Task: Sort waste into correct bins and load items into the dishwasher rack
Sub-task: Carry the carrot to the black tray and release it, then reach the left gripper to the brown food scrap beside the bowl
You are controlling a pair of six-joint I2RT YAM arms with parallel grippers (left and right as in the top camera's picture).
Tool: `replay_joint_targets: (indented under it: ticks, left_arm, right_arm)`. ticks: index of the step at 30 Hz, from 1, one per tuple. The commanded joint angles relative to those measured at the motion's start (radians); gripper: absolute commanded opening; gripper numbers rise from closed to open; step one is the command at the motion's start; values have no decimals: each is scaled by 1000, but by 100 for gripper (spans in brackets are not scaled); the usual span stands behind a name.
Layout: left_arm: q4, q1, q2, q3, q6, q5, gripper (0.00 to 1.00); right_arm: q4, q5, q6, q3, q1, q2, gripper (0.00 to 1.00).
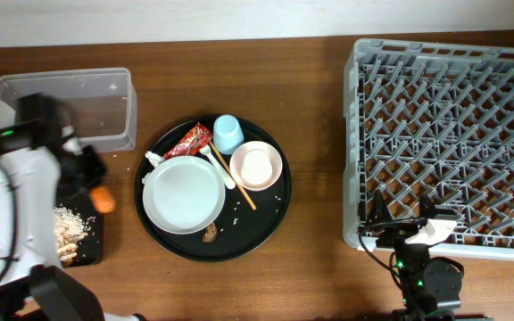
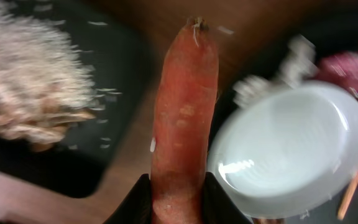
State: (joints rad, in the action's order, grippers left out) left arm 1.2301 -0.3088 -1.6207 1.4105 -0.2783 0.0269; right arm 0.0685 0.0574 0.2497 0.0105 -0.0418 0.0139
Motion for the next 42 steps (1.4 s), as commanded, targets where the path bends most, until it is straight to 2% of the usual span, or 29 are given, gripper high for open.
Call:
replay_joint_targets:
  ticks: [1, 6, 11, 12, 19, 20, 22, 23, 24, 25, 30, 36, 42]
  left_arm:
    - [-6, -164, 24, 8, -19, 0, 5]
    - [-53, -301, 24, -42, -100, 0, 5]
    - [-172, -403, 20, -153, -230, 4, 6]
    - [-194, -412, 20, -171, -235, 4, 12]
    - [-299, -439, 18, -277, -249, 3, 20]
    - [-310, -439, 18, -287, -249, 3, 24]
    - [-318, -439, 18, -295, -249, 3, 50]
    - [-317, -439, 18, -295, -248, 4, 60]
    - [-312, -439, 18, -295, -249, 4, 67]
    - [-310, -439, 18, -295, -249, 5, 69]
    - [-314, -439, 19, -295, -248, 74, 73]
    - [-313, -439, 29, -279, -150, 199, 72]
    - [-301, -438, 127, -252, 4, 488, 65]
  right_arm:
    - [8, -2, -10, -5, 4, -8, 99]
    - [8, -1, -10, -5, 4, -8, 99]
    - [8, -1, -10, -5, 4, -8, 98]
    - [8, -2, -10, -5, 4, -8, 99]
    - [8, -1, -10, -5, 4, -8, 99]
    - [8, -2, -10, -5, 4, -8, 99]
    - [8, -1, -10, -5, 4, -8, 99]
    - [8, -2, -10, -5, 4, -8, 99]
    - [8, -2, -10, -5, 4, -8, 99]
    - [8, -2, -10, -5, 4, -8, 99]
    - [8, -2, -10, -5, 4, -8, 99]
    - [8, -2, -10, -5, 4, -8, 99]
    - [8, -2, -10, -5, 4, -8, 99]
